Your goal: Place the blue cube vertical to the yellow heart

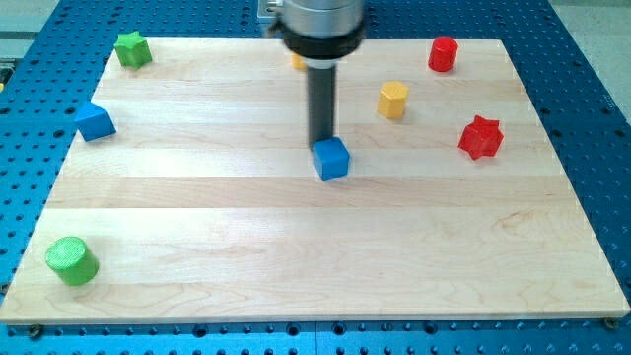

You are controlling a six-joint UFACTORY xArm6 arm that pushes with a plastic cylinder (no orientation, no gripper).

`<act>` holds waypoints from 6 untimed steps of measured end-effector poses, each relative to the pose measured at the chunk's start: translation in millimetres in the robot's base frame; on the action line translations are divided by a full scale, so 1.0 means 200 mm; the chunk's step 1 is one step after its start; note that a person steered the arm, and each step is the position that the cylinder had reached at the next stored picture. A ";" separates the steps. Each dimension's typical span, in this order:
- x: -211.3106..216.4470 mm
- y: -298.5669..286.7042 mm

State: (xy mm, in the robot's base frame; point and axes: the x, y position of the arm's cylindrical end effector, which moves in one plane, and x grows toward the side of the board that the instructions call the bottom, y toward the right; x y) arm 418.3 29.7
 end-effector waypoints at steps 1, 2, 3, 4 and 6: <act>0.49 0.08; 0.63 0.17; 0.78 0.47; 1.00 0.45; 0.73 -0.22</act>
